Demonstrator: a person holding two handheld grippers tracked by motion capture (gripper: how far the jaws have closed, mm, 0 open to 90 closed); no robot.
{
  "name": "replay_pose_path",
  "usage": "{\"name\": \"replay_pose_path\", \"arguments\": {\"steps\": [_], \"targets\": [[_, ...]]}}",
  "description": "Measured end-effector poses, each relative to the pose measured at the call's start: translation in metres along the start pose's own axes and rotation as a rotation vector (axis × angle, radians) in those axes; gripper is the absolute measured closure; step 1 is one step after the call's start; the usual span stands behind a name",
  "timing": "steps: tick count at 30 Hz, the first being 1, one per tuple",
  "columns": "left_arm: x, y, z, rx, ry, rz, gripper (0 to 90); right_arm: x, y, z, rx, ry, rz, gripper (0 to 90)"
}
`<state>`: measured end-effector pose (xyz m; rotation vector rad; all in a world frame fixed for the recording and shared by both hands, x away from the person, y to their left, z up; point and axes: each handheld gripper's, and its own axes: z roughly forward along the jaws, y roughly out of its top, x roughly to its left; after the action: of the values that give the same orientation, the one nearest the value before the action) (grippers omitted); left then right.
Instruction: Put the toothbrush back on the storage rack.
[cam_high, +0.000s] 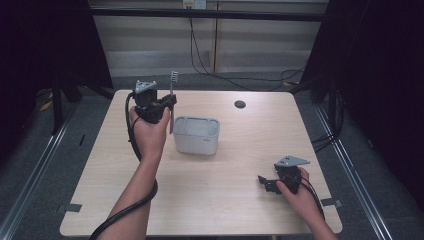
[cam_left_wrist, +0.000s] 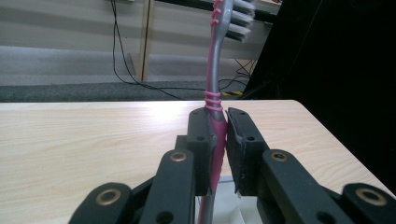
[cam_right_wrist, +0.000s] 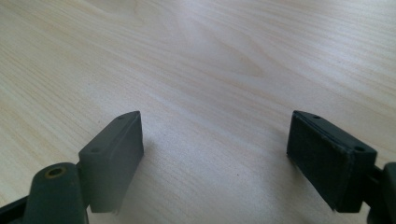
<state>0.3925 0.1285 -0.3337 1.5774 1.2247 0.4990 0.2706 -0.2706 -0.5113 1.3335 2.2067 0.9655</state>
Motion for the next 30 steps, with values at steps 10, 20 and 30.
{"name": "replay_pose_path", "arguments": {"steps": [10,20,30], "targets": [[-0.004,0.003,0.009,-0.001,0.000,0.009,80.3,0.000,0.000,0.000,0.000,0.000,-0.002,18.3],[-0.006,0.001,0.020,0.001,-0.003,0.015,80.2,0.000,0.000,0.000,0.000,0.000,-0.002,18.2],[-0.007,0.001,0.032,0.003,0.009,0.022,80.1,0.000,0.000,0.000,-0.001,0.001,-0.002,18.3]]}}
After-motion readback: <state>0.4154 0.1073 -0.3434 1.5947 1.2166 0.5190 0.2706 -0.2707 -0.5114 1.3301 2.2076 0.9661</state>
